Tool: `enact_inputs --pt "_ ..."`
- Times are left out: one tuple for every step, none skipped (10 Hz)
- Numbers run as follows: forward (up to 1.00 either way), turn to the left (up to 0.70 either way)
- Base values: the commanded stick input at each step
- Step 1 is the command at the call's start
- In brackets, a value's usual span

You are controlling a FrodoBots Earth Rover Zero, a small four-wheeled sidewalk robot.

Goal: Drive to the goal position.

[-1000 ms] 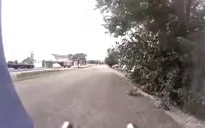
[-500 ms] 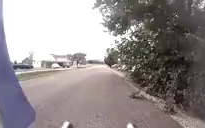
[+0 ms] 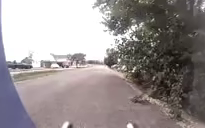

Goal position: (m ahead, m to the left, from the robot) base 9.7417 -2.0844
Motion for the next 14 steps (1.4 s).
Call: enact_inputs --pt "0.45 0.00" --pt "0.45 0.00" --pt "0.45 0.00" --pt "0.45 0.00" --pt "0.45 0.00" --pt "0.45 0.00" --pt "0.45 0.07" --pt "0.45 0.22" --pt "0.45 0.24" --pt "0.45 0.06" --pt "0.45 0.00" --pt "0.45 0.00" --pt "0.45 0.00" --pt "0.45 0.00"
